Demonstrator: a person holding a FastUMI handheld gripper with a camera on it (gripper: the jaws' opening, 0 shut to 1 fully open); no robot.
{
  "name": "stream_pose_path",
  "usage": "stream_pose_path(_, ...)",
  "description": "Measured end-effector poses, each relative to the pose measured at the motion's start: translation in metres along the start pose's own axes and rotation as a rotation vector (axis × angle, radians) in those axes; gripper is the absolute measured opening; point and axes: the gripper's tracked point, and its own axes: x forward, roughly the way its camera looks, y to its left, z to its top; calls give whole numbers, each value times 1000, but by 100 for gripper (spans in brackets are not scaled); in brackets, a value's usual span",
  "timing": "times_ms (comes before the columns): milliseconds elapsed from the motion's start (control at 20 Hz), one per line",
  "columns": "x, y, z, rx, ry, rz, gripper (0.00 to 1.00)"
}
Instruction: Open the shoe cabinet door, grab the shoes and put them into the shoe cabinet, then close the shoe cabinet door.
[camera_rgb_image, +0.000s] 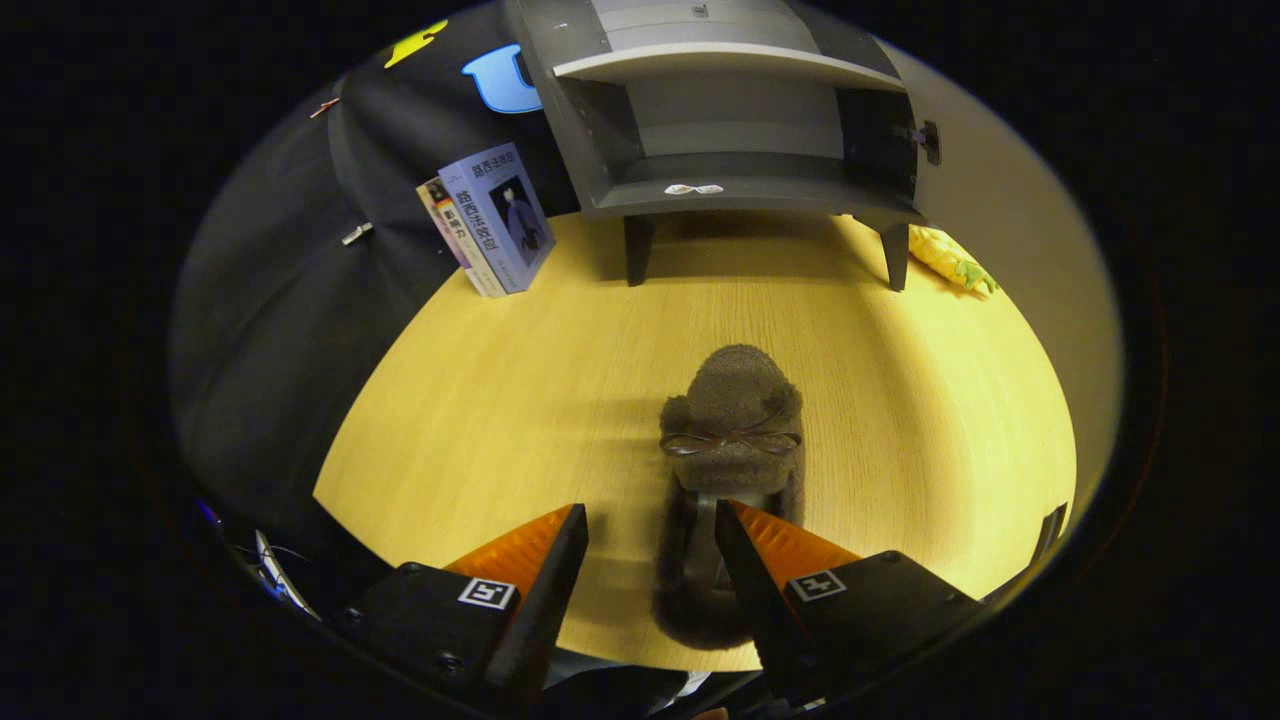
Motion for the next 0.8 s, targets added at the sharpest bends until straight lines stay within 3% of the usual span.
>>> stream_pose_path(100, 18, -9, 10, -15, -72, -53, 83)
stream_pose_path(150, 24, -13, 13, -22, -95, -82, 70)
stream_pose_path(300, 46, -22, 16, 1, -111, -130, 63)
stream_pose_path(350, 51, -28, 16, 7, -105, -152, 51)
stream_pose_path(550, 52, -22, 17, 32, -94, -98, 9)
stream_pose_path(800, 32, -29, 32, 26, -99, -53, 9)
